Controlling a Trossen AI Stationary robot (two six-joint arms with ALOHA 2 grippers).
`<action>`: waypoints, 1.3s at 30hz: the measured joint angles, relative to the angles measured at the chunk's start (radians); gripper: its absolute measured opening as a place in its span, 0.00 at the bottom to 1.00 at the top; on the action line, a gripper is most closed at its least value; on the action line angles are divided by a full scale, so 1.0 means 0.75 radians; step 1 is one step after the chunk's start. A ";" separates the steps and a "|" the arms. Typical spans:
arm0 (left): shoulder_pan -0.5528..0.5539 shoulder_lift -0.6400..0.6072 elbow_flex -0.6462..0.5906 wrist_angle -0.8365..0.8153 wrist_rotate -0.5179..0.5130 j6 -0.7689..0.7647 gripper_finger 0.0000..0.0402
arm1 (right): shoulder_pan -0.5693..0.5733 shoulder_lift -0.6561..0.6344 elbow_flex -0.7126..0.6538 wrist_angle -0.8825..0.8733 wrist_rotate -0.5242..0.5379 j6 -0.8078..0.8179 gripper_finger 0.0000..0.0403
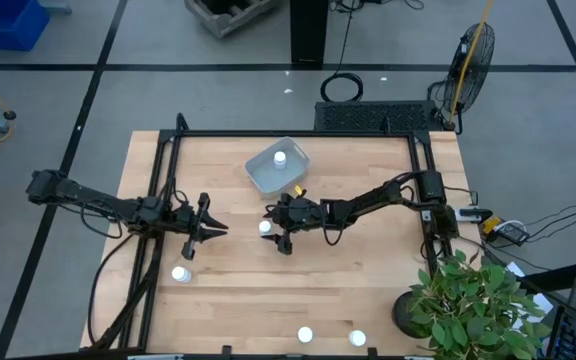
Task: Pick and place pill bottles into a basket
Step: Put the white medicine bottle into the gray bin
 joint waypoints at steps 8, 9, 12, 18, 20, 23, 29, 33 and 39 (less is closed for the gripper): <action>0.000 0.000 0.000 0.000 0.000 0.000 0.16 | 0.000 0.000 0.000 -0.001 0.000 0.001 0.53; 0.000 0.001 0.000 0.000 0.000 0.000 0.16 | 0.000 0.000 0.000 -0.001 0.000 0.001 0.50; 0.000 0.000 0.000 0.000 0.000 0.000 0.16 | 0.000 0.000 0.000 -0.004 -0.001 0.001 0.40; 0.000 0.001 0.000 0.000 0.000 0.000 0.16 | 0.000 0.000 0.000 0.001 -0.003 -0.003 0.36; 0.000 0.000 0.000 0.000 0.000 0.000 0.16 | 0.000 -0.004 0.000 0.013 -0.004 -0.006 0.36; 0.000 0.000 0.000 0.000 0.000 0.000 0.16 | 0.002 -0.019 -0.001 0.062 -0.005 -0.010 0.37; 0.000 0.000 0.000 0.000 0.000 0.000 0.16 | 0.001 -0.114 -0.001 0.025 -0.001 -0.076 0.37; 0.000 0.000 0.000 0.000 0.000 0.000 0.16 | -0.011 -0.203 -0.001 0.032 0.082 -0.169 0.37; 0.000 0.001 0.000 0.000 0.000 0.000 0.16 | -0.090 -0.315 0.000 0.018 0.210 -0.248 0.38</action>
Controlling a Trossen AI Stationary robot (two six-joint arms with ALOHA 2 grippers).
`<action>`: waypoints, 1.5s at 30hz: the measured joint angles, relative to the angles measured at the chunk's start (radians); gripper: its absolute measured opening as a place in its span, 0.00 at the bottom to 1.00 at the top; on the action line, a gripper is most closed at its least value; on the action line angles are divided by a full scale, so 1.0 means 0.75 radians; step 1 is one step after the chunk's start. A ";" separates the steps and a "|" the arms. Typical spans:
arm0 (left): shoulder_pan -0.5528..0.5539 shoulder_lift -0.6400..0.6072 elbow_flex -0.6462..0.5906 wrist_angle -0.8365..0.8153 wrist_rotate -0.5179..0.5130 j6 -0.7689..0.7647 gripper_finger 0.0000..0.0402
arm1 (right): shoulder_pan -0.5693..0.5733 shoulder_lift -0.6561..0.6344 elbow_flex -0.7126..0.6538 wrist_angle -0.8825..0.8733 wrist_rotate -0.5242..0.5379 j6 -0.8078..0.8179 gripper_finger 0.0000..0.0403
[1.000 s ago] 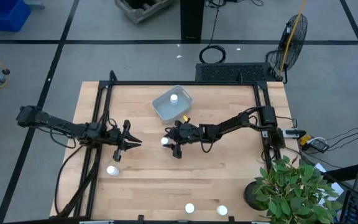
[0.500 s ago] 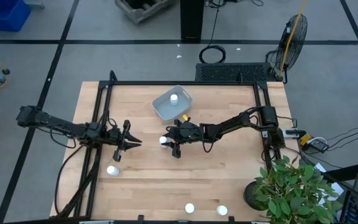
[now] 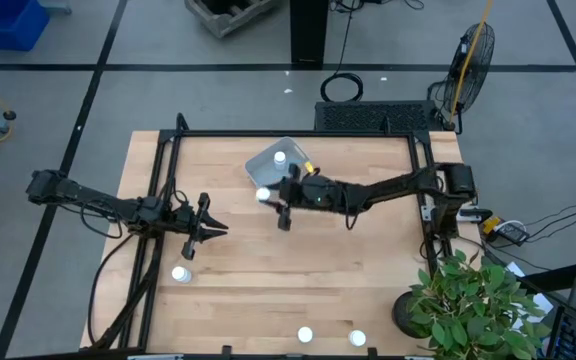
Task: Pick and place pill bottles into a basket
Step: Put the white medicine bottle into the gray bin
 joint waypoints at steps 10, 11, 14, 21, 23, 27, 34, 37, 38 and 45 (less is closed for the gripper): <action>0.000 -0.001 0.000 0.000 0.000 0.000 0.16 | -0.216 -0.025 0.000 -0.113 -0.008 0.020 0.37; 0.000 0.000 0.000 0.000 0.000 0.000 0.16 | -0.239 -0.017 0.000 -0.124 -0.029 0.036 0.37; 0.000 0.000 0.001 0.000 0.000 0.000 0.16 | -0.304 0.007 0.000 -0.159 -0.109 0.084 0.37; 0.000 0.000 0.000 0.000 0.000 0.000 0.16 | -0.391 0.010 -0.035 -0.134 -0.109 0.129 0.37; 0.000 0.000 0.000 0.000 0.000 0.000 0.16 | -0.407 0.012 -0.079 -0.106 -0.110 0.152 0.37; 0.000 -0.001 0.000 0.000 0.000 0.000 0.16 | -0.429 0.013 -0.161 -0.027 -0.111 0.165 0.36; 0.000 -0.001 0.001 0.000 0.000 0.000 0.16 | -0.451 0.013 -0.216 0.014 -0.111 0.188 0.38; 0.000 0.000 0.000 0.000 0.000 0.000 0.16 | -0.452 0.013 -0.218 -0.012 -0.112 0.187 0.37; 0.000 -0.001 0.000 0.000 0.000 0.000 0.16 | -0.452 0.013 -0.218 -0.012 -0.114 0.190 0.37; 0.000 0.000 0.001 0.000 0.000 0.000 0.16 | -0.457 0.044 -0.216 -0.002 -0.145 0.224 0.38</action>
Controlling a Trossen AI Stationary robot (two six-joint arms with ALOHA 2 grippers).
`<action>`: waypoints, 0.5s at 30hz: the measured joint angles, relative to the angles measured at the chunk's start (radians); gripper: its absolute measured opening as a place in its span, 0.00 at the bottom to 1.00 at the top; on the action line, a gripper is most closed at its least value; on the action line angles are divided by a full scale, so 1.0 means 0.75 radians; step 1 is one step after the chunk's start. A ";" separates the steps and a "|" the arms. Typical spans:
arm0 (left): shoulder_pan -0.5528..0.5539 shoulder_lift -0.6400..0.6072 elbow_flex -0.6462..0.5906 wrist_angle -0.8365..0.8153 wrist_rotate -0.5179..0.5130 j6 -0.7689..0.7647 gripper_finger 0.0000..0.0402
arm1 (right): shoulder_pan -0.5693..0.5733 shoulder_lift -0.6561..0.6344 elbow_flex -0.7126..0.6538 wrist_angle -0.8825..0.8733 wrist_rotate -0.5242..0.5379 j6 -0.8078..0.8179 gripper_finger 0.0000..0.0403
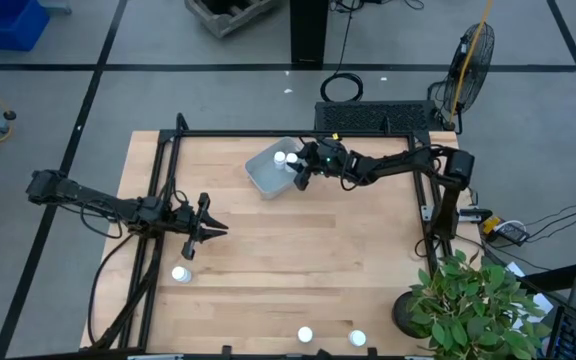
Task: Pick and place pill bottles into a basket
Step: Put the white medicine bottle into the gray bin
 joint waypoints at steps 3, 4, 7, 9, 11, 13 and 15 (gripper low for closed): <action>0.000 0.000 0.000 0.000 0.000 0.000 0.16 | -0.010 0.044 -0.002 0.023 -0.008 0.025 0.37; 0.000 0.000 -0.001 0.000 0.000 0.000 0.16 | -0.011 0.062 0.000 0.037 -0.005 0.019 0.37; 0.000 0.000 0.000 -0.001 0.000 0.000 0.16 | -0.013 0.089 0.001 0.054 0.008 0.010 0.37; 0.000 0.000 0.000 -0.001 0.000 0.000 0.16 | -0.013 0.103 0.001 0.095 0.009 0.012 0.38; 0.000 0.000 0.000 0.000 0.000 0.000 0.16 | -0.013 0.101 0.001 0.092 0.004 0.020 0.38; 0.000 0.000 0.000 -0.001 0.000 0.000 0.16 | -0.012 0.101 0.001 0.090 0.004 0.018 0.38; 0.000 0.000 0.000 0.001 0.000 0.000 0.16 | -0.012 0.101 0.001 0.088 0.003 0.017 0.37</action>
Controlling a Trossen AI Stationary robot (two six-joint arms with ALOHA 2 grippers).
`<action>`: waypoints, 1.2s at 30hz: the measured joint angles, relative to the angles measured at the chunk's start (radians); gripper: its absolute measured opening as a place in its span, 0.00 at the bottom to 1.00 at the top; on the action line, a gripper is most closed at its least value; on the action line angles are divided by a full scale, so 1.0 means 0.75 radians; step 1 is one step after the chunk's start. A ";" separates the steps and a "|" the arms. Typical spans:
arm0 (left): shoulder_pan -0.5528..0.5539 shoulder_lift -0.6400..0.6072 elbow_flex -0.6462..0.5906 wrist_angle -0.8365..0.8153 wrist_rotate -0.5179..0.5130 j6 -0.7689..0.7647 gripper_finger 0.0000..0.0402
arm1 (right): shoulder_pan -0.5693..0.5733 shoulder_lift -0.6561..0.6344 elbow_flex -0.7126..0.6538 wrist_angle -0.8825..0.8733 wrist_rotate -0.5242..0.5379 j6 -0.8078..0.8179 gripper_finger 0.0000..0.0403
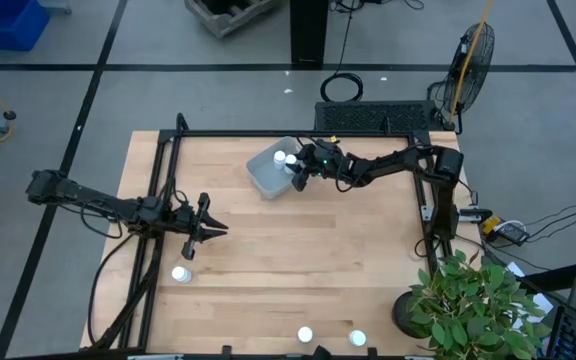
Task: Pick and place pill bottles into a basket
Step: Put the white medicine bottle into the gray bin
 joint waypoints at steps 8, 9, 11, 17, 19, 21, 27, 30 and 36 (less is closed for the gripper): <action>0.000 0.000 0.000 -0.001 0.000 0.000 0.16 | 0.013 -0.001 0.000 -0.050 -0.001 0.008 0.39; 0.000 0.000 0.000 -0.001 0.000 0.000 0.16 | 0.018 -0.001 0.000 -0.052 0.000 0.008 0.39; 0.000 0.000 0.000 -0.001 0.000 0.000 0.16 | 0.026 -0.001 0.000 -0.052 0.001 0.007 0.39; 0.000 0.000 0.000 0.000 0.000 0.000 0.16 | 0.036 0.001 -0.001 -0.032 0.000 0.004 0.39; 0.000 0.000 0.000 -0.001 0.000 0.000 0.16 | 0.035 0.002 -0.001 -0.021 -0.003 0.008 0.39; 0.000 0.000 0.000 0.000 0.000 0.000 0.16 | 0.035 0.003 0.000 -0.011 -0.004 0.008 0.39; 0.000 0.000 0.000 -0.001 0.000 0.000 0.16 | 0.039 0.003 0.047 -0.010 -0.012 0.008 0.39; 0.000 0.000 0.000 -0.001 0.000 0.000 0.16 | 0.038 0.003 0.070 -0.011 -0.039 0.010 0.39; 0.000 0.000 0.000 -0.001 0.000 0.000 0.16 | 0.045 0.003 0.124 -0.010 -0.042 0.010 0.39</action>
